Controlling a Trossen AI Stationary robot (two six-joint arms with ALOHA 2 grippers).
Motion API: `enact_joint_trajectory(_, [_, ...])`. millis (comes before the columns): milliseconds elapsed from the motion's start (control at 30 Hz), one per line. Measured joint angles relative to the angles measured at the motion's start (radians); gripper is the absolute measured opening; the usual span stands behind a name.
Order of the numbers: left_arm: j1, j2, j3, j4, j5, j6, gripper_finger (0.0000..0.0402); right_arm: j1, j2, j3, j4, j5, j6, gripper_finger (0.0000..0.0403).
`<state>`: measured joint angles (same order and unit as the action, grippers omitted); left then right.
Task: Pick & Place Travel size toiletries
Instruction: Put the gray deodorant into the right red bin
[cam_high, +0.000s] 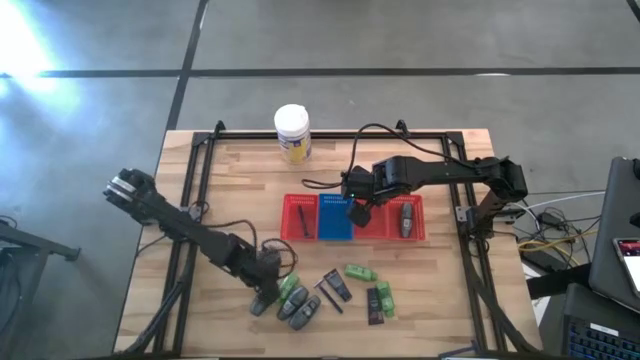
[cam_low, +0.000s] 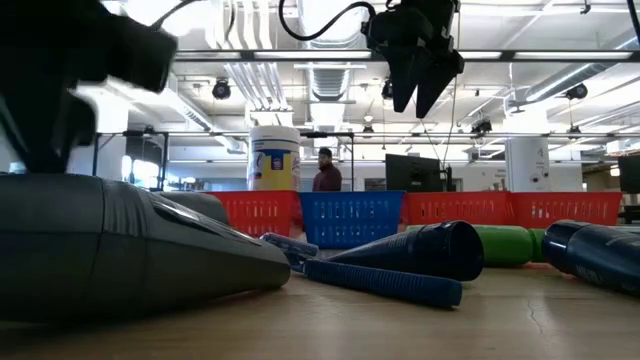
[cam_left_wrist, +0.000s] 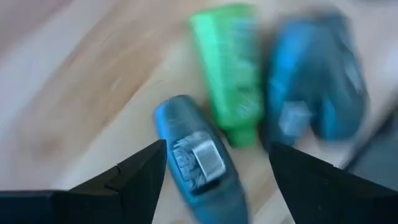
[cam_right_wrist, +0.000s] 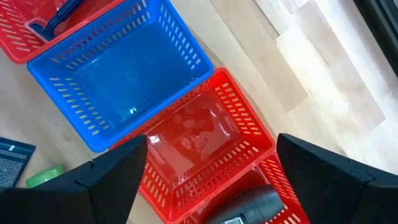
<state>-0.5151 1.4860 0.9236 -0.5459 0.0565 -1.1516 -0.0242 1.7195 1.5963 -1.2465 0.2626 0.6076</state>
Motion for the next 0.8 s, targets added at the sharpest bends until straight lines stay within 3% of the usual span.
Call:
enact_joint_trajectory(200, [-0.012, -0.036, 0.044, -0.030, 0.040, 0.932, 0.0286, 0.000, 0.000, 0.000, 0.000, 0.000, -0.002, 0.0342])
enact_joint_trajectory(400, [-0.010, 0.045, 0.089, -0.176, 0.039, 1.495, 0.0286, 0.000, 0.000, -0.002, -0.003, -0.005, 0.032, 0.0327])
enact_joint_trajectory(567, [-0.013, 0.083, 0.086, -0.222, 0.035, 1.834, 0.0286, 0.000, 0.000, -0.002, -0.006, -0.009, 0.086, 0.0323])
enact_joint_trajectory(800, [-0.005, 0.084, 0.086, -0.116, 0.038, 1.946, 0.0286, 0.000, 0.000, -0.002, -0.005, -0.010, 0.100, 0.0338])
